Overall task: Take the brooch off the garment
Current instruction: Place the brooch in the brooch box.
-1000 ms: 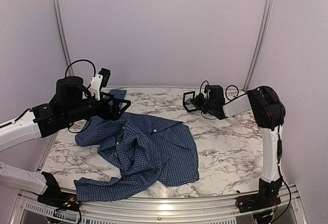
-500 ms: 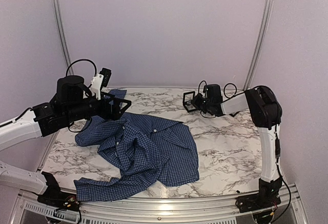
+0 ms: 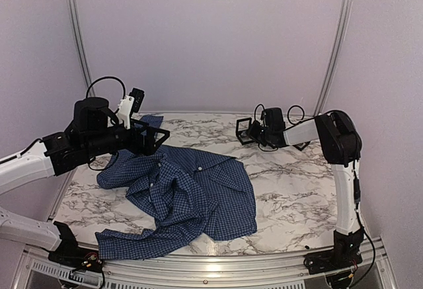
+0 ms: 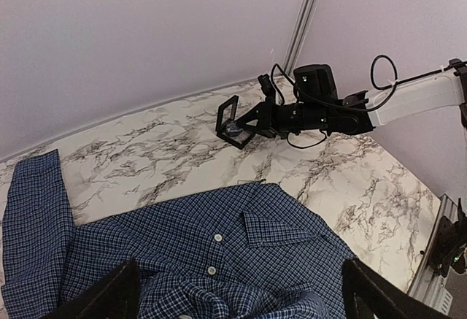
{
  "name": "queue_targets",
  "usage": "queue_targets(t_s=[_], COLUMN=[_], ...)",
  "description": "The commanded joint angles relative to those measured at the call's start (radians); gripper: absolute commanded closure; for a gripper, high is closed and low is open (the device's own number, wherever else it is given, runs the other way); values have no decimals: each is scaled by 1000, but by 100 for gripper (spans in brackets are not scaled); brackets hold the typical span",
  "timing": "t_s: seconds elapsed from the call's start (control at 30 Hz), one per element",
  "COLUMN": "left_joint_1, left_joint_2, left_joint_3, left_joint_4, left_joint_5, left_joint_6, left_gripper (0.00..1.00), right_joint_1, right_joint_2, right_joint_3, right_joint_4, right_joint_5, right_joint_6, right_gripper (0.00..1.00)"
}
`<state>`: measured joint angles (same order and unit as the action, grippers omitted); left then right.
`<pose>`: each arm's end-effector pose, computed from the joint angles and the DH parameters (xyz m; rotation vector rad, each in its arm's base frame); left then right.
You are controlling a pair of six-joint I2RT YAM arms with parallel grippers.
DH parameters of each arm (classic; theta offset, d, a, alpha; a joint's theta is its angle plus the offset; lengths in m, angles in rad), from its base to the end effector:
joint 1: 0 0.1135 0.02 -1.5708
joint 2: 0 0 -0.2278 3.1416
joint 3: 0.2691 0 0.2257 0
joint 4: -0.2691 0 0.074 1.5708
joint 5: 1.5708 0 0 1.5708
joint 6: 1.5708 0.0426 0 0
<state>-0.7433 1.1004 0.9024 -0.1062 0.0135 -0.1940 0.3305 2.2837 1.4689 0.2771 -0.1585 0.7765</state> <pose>0.1860 -0.1717 0.2977 0.5321 1.8531 -0.6510 0.4344 0.1562 0.1092 0.3917 2.1780 0.8094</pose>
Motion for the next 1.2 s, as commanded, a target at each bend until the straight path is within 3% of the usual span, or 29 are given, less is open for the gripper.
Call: queue_targets(t_s=[0.0, 0.17, 1.17], left_joint_1=[7, 9, 15], left_joint_2=[10, 10, 13], left_joint_3=[24, 24, 11], left_joint_4=[-4, -1, 30], left_joint_5=[25, 31, 64], left_joint_6=[12, 11, -46], left_gripper=[1, 1, 1], right_joint_1=[-8, -8, -2], right_joint_2=[5, -2, -109], right_joint_3=[45, 54, -28], right_joint_4=[-61, -82, -85], right_joint_5=[28, 27, 4], right_joint_6=[-20, -22, -25], right_gripper=[85, 78, 71])
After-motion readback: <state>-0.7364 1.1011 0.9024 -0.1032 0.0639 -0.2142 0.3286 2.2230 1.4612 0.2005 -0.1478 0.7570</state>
